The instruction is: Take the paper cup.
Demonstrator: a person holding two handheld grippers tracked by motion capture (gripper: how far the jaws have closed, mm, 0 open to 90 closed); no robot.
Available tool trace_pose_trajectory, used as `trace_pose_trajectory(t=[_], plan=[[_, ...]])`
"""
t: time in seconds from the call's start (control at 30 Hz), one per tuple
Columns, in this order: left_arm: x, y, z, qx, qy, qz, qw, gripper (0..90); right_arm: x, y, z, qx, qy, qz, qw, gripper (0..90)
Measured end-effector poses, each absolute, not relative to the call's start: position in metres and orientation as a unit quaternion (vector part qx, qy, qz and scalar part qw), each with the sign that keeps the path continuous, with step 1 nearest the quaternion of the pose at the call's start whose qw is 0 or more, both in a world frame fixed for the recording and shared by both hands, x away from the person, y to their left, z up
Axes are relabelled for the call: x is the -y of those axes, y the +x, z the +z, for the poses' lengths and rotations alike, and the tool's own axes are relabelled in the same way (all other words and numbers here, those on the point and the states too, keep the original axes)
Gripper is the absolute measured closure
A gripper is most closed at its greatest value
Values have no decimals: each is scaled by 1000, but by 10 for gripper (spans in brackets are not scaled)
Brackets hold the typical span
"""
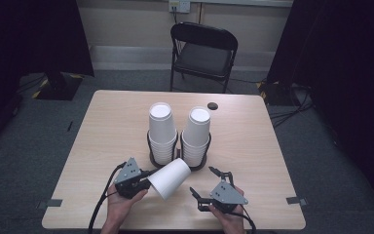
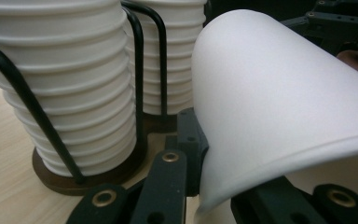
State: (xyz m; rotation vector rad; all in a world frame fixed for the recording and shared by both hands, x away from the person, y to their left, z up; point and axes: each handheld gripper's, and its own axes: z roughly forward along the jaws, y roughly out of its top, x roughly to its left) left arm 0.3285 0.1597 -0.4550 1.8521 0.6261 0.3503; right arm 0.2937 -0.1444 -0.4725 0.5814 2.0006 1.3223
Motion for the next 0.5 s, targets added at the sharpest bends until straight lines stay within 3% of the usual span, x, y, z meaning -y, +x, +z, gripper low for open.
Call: trace_pose_trajectory(t=[0.23, 0.3, 0.5], plan=[[-157, 327, -454, -260, 790, 149, 535, 860, 138, 293, -482, -799, 152, 452, 366, 109], [-157, 328, -454, -260, 793, 146, 532, 860, 136, 292, -483, -792, 134, 440, 401, 108], [-152, 331, -449, -260, 804, 132, 519, 860, 134, 289, -481, -798, 118, 444, 390, 109]])
